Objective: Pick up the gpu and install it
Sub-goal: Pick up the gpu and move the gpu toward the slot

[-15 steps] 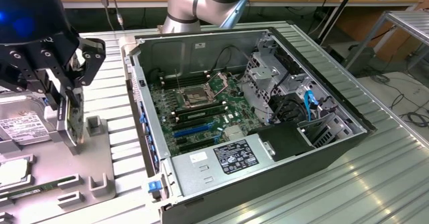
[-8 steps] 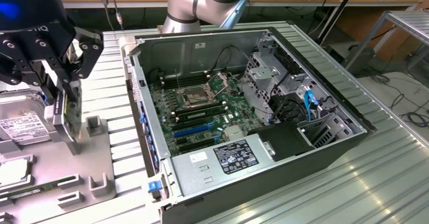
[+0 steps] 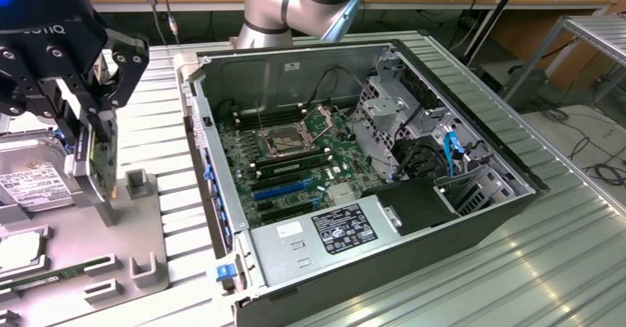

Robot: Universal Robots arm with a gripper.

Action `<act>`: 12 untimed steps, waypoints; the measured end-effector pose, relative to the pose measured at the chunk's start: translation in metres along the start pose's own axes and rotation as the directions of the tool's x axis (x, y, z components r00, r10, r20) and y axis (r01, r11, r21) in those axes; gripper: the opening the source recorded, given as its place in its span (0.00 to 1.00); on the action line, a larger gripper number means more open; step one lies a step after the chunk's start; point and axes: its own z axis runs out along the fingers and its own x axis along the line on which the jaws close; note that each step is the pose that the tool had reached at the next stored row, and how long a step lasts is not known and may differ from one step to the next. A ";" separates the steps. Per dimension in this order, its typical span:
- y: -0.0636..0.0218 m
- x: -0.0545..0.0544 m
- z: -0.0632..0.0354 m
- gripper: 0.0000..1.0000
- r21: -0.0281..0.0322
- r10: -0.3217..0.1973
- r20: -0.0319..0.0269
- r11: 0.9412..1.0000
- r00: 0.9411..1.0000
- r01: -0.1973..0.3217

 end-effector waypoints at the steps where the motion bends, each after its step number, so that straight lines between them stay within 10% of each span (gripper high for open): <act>1: 0.0000 0.000 -0.0010 0.27 0.000 0.000 0.000 1.000 1.000 0.000; 12: 0.0006 0.000 -0.0142 0.27 0.000 0.003 0.000 1.000 1.000 -0.003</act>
